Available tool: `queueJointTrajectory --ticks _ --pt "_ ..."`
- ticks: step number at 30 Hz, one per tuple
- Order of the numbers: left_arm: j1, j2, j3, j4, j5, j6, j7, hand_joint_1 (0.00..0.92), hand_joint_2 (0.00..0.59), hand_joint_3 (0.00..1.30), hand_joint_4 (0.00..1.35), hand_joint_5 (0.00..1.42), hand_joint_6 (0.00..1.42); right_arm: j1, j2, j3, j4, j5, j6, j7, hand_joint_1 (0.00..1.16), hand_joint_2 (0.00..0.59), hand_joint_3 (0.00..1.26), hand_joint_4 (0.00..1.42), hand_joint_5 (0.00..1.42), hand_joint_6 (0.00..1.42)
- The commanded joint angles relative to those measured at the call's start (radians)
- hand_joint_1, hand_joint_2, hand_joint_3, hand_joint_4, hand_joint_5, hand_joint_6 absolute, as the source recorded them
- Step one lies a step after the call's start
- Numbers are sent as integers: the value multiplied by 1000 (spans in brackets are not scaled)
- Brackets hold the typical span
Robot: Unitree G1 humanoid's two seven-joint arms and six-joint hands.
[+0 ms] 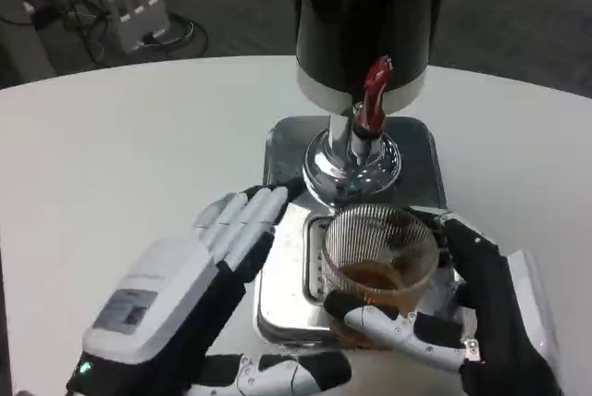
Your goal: Grasp the cup under the faucet to collect the drink, then remove the cup.
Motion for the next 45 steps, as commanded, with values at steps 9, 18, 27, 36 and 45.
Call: queueJointTrajectory --ticks 9,18,27,36,45 --pt "80 34 33 -26 100 -53 20 0 46 0 0 0 0 97 -37 -53 -174 49 -37 96 902 100 928 1024 1226 1337" --pt "172 24 61 -104 151 -36 17 0 80 0 0 0 0 168 -70 -84 -247 67 -46 147 897 99 928 1033 1226 1340" --pt "241 20 76 -139 174 -53 30 0 82 0 0 0 0 205 -75 -79 -288 70 -53 168 896 99 928 1040 1226 1340" --pt "290 3 83 -178 210 -60 37 0 88 0 0 0 0 228 -72 -75 -318 67 -47 186 896 99 928 1040 1226 1340" --pt "294 -6 87 -193 211 -58 27 0 89 0 0 0 0 237 -74 -77 -335 61 -48 193 896 99 928 1040 1226 1350"
